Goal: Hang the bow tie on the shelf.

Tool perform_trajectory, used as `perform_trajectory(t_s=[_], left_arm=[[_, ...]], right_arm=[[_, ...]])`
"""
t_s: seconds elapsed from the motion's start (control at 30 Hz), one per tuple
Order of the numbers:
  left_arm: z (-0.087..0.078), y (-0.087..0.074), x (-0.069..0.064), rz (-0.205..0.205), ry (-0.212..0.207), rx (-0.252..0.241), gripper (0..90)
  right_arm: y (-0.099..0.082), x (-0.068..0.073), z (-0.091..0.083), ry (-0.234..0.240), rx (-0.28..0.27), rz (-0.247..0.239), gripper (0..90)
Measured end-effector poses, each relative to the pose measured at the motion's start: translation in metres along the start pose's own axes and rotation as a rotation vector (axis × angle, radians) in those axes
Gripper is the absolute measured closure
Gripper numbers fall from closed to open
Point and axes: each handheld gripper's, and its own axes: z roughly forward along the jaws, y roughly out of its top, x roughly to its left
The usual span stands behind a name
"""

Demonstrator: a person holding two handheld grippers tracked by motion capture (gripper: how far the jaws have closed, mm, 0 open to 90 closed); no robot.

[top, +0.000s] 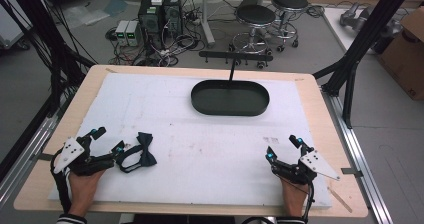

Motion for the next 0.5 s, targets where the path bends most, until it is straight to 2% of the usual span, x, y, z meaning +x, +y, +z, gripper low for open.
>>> perform_trajectory(t_s=[0.5], left_arm=[[0.0027, 0.0009, 0.0003, -0.012, 0.004, 0.025, 16.9]], right_arm=[[-0.0004, 0.0009, -0.0006, 0.004, -0.008, -0.014, 10.3]])
